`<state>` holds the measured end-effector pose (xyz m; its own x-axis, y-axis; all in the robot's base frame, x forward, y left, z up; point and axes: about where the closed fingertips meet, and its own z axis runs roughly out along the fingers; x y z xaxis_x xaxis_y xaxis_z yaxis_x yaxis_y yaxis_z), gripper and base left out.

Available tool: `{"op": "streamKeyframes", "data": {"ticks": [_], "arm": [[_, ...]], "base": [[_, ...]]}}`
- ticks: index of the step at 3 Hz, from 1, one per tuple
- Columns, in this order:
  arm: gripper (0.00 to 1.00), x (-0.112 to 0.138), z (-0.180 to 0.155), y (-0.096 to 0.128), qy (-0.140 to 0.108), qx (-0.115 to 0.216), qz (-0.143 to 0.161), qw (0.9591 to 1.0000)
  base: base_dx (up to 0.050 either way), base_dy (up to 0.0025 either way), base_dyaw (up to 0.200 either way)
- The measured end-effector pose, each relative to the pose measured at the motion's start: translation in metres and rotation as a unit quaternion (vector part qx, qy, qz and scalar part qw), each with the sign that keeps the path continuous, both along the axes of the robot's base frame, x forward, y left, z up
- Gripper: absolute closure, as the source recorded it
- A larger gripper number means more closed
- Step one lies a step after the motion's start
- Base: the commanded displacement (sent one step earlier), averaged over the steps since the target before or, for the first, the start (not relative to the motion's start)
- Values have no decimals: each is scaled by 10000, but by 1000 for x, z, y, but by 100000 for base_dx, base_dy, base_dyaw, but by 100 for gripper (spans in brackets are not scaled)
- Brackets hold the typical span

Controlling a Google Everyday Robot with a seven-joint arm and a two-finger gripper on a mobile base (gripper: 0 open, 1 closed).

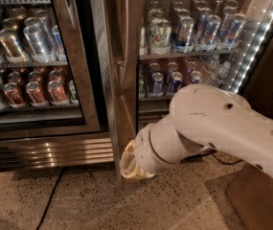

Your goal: Open right fridge door

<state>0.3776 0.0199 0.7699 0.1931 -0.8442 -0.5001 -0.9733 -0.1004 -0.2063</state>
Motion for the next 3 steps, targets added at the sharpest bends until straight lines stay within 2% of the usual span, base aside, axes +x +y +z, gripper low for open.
{"op": "streamKeyframes", "data": {"ticks": [3], "arm": [[100,0,0,0,0,0,0,10000]], "base": [[-4952,3,-23]]}}
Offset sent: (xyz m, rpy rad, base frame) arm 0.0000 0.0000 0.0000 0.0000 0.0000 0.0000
